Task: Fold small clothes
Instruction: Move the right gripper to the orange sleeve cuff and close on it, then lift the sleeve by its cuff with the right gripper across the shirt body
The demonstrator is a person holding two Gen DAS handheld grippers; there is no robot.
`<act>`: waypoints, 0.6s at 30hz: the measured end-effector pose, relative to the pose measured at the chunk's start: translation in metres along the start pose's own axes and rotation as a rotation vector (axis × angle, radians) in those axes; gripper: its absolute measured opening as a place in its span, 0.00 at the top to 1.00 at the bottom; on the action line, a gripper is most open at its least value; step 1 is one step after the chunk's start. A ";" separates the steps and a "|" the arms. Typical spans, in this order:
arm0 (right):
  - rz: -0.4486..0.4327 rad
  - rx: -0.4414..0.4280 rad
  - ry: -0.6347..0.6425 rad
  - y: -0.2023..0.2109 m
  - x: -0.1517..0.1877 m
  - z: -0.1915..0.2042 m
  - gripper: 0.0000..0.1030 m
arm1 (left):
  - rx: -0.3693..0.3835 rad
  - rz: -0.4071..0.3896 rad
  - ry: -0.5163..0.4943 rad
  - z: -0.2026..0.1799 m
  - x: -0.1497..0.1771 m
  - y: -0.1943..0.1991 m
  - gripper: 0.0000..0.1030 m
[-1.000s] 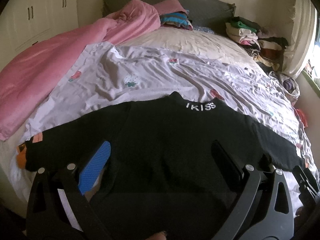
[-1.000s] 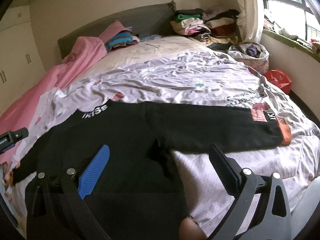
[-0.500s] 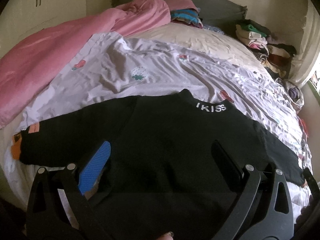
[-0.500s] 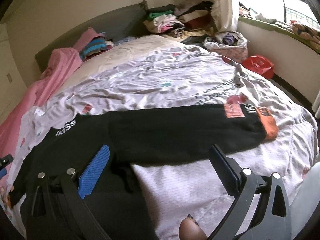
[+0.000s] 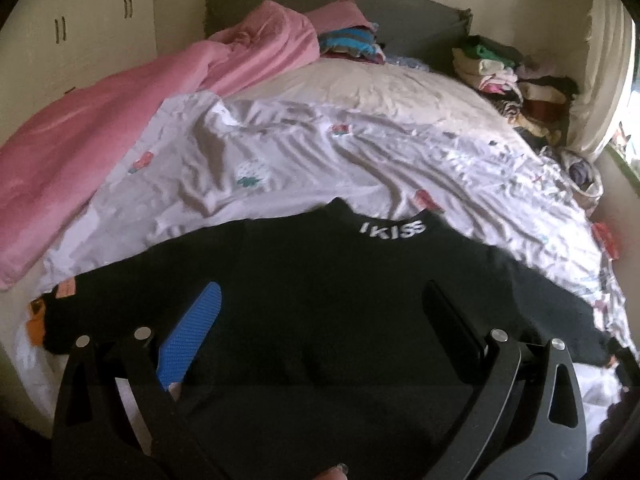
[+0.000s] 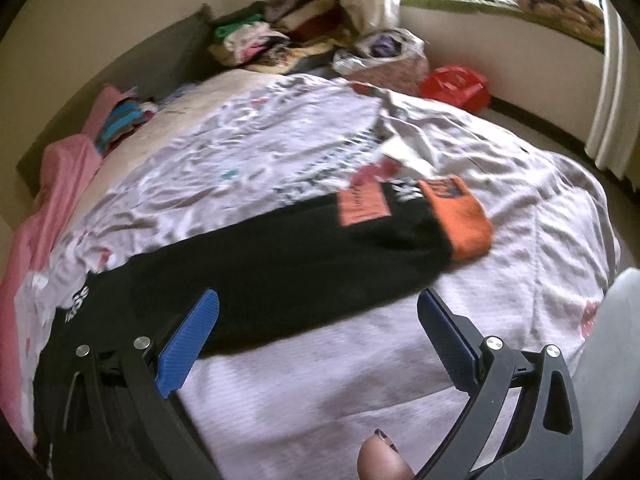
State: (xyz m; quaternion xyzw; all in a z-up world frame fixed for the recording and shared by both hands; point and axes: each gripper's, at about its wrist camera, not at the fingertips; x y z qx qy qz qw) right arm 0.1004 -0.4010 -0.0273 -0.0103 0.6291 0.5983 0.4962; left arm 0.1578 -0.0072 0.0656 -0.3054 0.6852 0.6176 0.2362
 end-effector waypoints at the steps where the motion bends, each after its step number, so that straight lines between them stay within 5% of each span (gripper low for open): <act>1: 0.011 0.006 -0.020 -0.004 -0.002 -0.007 0.04 | 0.001 -0.002 -0.004 -0.002 -0.001 0.000 0.08; 12: 0.109 0.026 -0.207 -0.053 -0.014 -0.058 0.05 | 0.006 0.041 -0.091 -0.028 0.012 -0.016 0.08; 14: 0.104 0.021 -0.228 -0.058 -0.014 -0.063 0.18 | 0.012 0.047 -0.097 -0.029 0.015 -0.019 0.08; 15: 0.102 0.023 -0.236 -0.061 -0.015 -0.064 0.33 | 0.016 0.051 -0.098 -0.029 0.017 -0.020 0.08; 17: 0.092 0.008 -0.254 -0.066 -0.017 -0.068 0.36 | 0.013 0.065 -0.103 -0.029 0.020 -0.025 0.08; 18: 0.087 0.009 -0.252 -0.068 -0.019 -0.068 0.47 | 0.013 0.068 -0.104 -0.028 0.022 -0.027 0.08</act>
Point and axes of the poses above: each gripper's, at about its wrist camera, not at the fingertips, and y roughly against the way its jaws point, z to its left, x to its underside, and after that the axes turned 5 degrees about x, right-handed
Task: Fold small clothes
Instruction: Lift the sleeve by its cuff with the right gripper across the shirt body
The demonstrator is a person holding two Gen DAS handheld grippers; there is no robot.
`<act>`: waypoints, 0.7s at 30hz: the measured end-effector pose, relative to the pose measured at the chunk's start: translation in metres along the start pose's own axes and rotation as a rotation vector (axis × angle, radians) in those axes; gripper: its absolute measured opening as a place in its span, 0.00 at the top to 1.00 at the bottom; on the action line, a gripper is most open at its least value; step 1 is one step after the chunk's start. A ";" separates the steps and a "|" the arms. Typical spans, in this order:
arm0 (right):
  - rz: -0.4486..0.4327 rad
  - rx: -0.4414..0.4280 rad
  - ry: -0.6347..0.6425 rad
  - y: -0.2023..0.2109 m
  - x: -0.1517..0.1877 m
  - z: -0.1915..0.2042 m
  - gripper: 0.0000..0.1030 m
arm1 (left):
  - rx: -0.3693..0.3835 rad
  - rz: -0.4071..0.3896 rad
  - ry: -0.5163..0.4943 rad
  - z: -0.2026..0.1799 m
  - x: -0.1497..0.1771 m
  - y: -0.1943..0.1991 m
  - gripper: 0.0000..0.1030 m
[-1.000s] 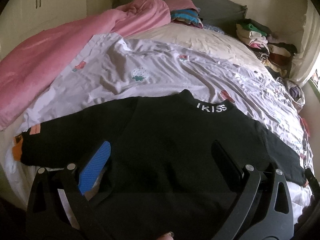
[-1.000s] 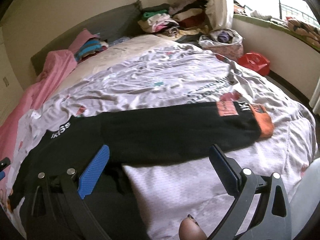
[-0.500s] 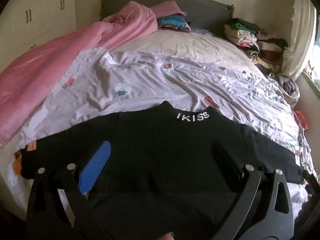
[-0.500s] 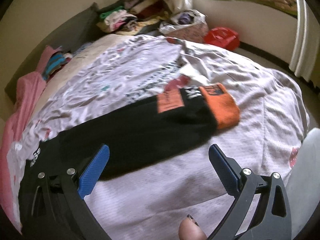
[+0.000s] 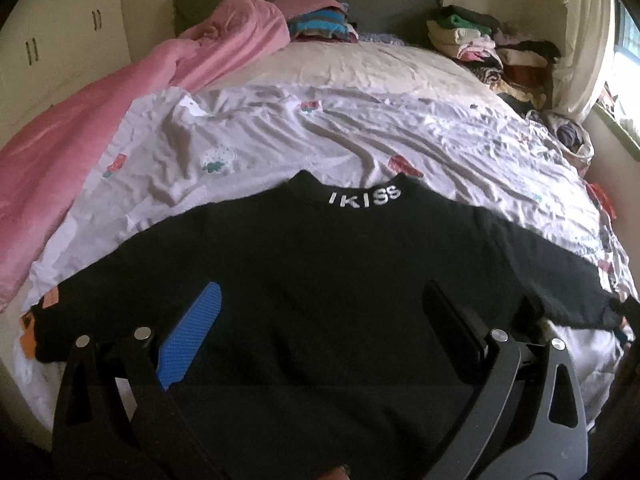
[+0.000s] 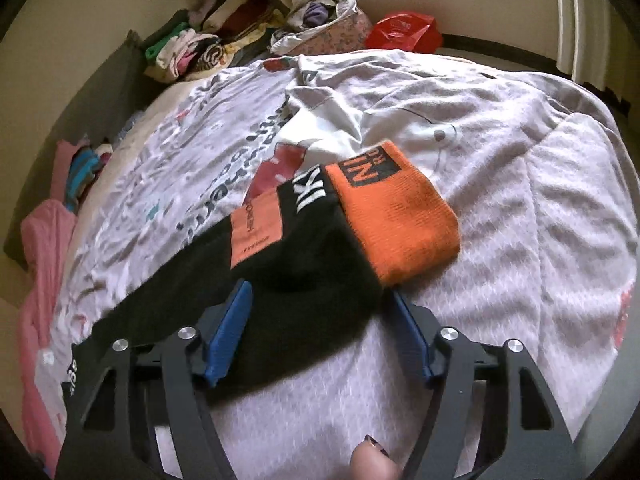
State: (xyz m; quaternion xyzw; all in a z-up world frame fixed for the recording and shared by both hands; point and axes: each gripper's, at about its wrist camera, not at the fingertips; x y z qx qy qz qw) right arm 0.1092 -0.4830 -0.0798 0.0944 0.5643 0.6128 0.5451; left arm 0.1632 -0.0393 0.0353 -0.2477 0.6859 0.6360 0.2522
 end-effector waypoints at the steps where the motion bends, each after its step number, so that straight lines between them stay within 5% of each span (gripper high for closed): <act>1: -0.010 0.005 -0.002 -0.001 -0.002 0.000 0.57 | 0.001 0.008 0.001 0.001 0.002 -0.003 0.08; 6: -0.085 -0.032 -0.010 0.008 -0.012 0.000 0.86 | 0.010 0.024 0.012 0.011 0.005 -0.009 0.08; 21: -0.255 -0.242 0.210 0.093 -0.006 0.076 0.88 | 0.066 -0.008 0.040 0.034 0.006 0.008 0.08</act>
Point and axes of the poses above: each gripper's, at about its wrist camera, not at the fingertips, and y roughly against the way its jaws point, z to its left, x to its underside, and after that the axes turned 5 degrees about x, right-handed
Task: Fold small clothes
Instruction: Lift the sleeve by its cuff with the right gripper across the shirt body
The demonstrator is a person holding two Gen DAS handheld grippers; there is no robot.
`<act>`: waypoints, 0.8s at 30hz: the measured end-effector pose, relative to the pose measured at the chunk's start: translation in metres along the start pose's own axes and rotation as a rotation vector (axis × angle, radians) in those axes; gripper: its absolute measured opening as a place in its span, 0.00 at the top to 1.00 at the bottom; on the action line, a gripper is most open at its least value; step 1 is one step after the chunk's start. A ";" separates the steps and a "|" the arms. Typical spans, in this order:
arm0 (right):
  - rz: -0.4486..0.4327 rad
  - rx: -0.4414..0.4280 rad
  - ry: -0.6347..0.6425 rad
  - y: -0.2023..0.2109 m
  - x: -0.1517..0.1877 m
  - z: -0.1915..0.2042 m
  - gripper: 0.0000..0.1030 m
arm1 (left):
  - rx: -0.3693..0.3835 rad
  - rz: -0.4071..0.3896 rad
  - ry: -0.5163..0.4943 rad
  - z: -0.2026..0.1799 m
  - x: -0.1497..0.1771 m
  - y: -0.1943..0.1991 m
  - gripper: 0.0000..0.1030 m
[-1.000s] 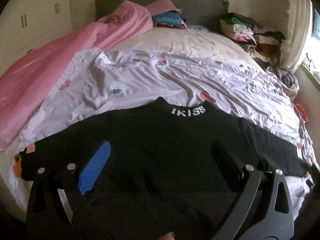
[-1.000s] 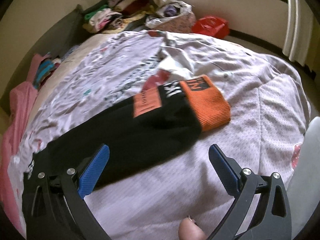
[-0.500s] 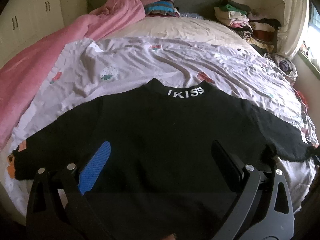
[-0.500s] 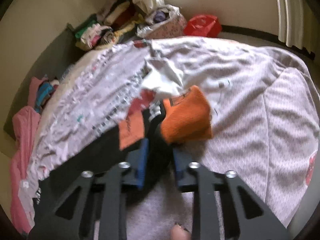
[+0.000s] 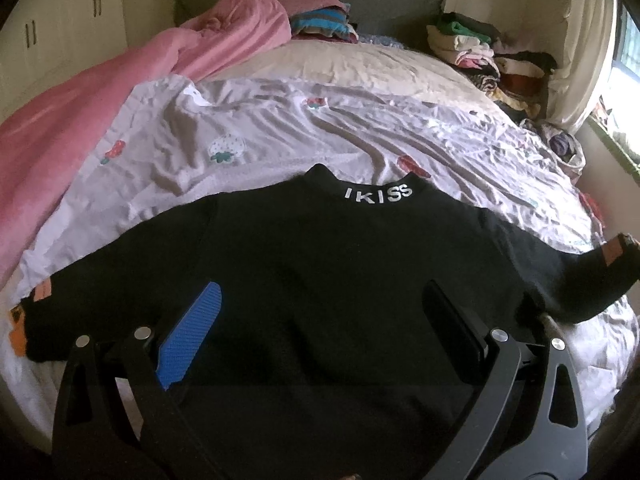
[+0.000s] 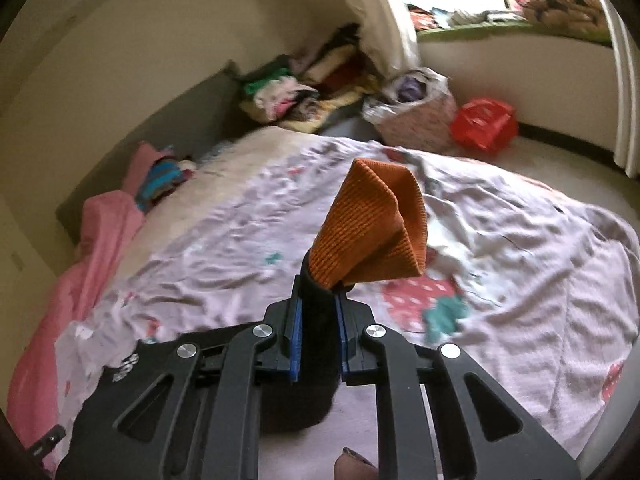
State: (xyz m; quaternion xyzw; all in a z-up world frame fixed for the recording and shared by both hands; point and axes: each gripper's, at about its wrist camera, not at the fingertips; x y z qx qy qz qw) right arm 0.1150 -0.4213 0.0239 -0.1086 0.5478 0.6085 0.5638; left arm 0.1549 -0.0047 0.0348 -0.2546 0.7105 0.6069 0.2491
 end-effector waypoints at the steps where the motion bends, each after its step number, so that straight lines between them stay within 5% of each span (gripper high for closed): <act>1: -0.006 -0.010 0.009 0.003 0.000 0.006 0.88 | 0.014 -0.002 0.002 0.002 0.000 0.003 0.08; 14: -0.016 -0.179 0.195 0.037 0.018 0.107 0.88 | 0.044 -0.048 0.033 0.027 -0.008 0.016 0.08; 24: 0.024 -0.259 0.335 0.038 0.059 0.185 0.88 | 0.060 -0.027 0.131 0.065 -0.008 -0.011 0.08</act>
Point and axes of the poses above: each gripper's, at about its wrist camera, not at the fingertips, and y roughly against the way its jaws point, z to its left, x to its underside, and after that the axes turned 5 degrees about x, right-handed
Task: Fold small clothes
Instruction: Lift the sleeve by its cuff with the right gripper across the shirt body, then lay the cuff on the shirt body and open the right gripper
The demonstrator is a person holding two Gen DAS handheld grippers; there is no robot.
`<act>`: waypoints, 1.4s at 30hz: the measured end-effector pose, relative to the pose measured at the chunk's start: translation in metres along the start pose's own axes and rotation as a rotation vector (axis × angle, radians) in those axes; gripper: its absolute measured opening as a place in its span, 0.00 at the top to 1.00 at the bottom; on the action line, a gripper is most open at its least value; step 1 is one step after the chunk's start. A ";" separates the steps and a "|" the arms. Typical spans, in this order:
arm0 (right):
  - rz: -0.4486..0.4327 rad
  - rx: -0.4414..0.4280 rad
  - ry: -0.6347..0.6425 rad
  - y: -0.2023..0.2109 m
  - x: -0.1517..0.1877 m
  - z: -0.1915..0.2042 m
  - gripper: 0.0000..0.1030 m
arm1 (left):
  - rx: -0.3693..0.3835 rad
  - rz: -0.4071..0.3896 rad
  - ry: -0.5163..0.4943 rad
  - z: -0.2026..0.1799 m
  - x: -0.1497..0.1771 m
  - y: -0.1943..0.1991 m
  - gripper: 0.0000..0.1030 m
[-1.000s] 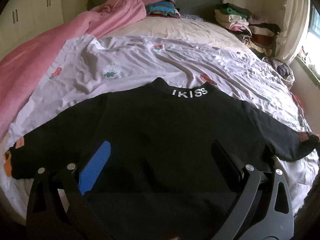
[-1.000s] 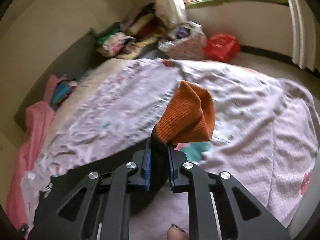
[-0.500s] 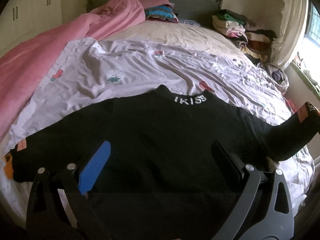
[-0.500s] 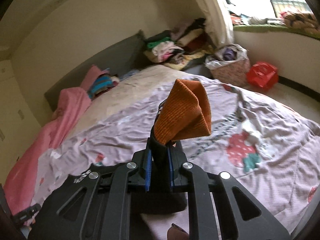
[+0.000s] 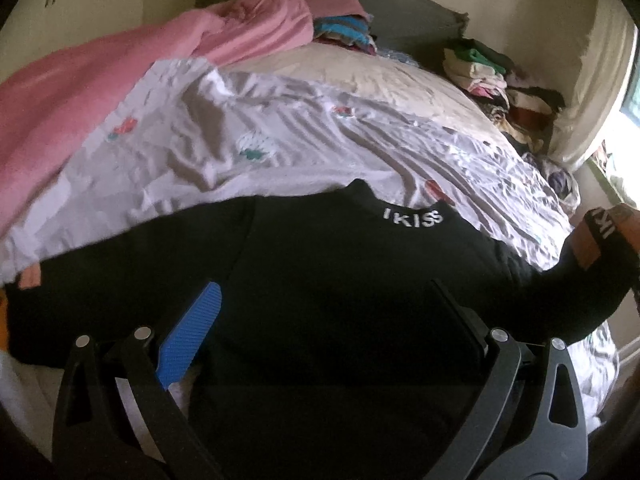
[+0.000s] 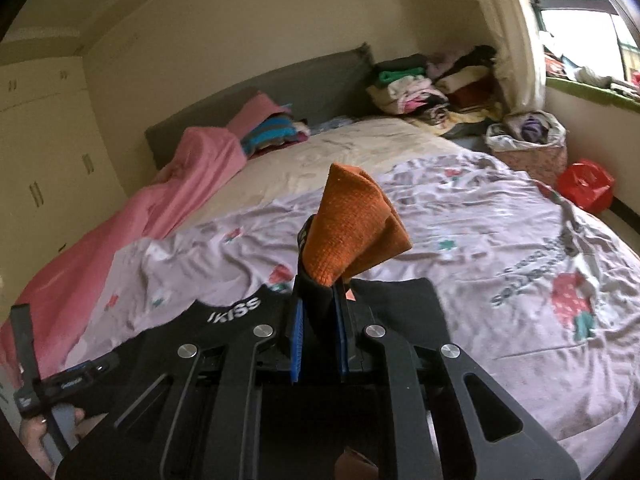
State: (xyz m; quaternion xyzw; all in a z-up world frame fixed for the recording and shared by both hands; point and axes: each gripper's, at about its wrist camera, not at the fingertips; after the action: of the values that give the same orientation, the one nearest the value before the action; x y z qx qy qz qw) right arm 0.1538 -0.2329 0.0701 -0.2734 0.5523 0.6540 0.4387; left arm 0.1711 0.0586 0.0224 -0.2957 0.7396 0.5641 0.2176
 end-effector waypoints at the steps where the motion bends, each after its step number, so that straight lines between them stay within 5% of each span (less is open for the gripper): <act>1: 0.005 -0.003 0.010 -0.003 0.002 0.006 0.88 | 0.009 0.005 0.005 0.004 0.001 -0.002 0.08; 9: 0.058 -0.023 0.115 -0.028 0.027 0.059 0.88 | 0.121 0.008 0.038 0.020 0.004 -0.008 0.08; 13: 0.089 -0.035 0.159 -0.042 0.042 0.083 0.88 | 0.246 0.024 0.100 0.031 0.005 -0.015 0.08; 27: 0.195 -0.051 0.270 -0.072 0.092 0.147 0.81 | 0.432 0.048 0.217 0.054 0.006 -0.026 0.09; 36: 0.253 -0.152 0.356 -0.056 0.113 0.163 0.60 | 0.500 0.104 0.241 0.053 0.012 -0.037 0.27; 42: 0.265 -0.157 0.364 -0.035 0.116 0.147 0.56 | 0.502 0.135 0.228 0.044 0.018 -0.045 0.39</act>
State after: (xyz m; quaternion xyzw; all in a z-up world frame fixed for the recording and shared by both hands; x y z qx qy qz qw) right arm 0.1495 -0.0595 -0.0088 -0.3451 0.6008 0.6868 0.2196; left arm 0.1882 0.0886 -0.0333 -0.2439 0.8940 0.3395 0.1614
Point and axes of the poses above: each gripper's, at about its wrist camera, not at the fingertips, and y roughly against the way its jaws point, z to its left, x to its underside, and after that the axes turned 5 degrees about x, right-handed
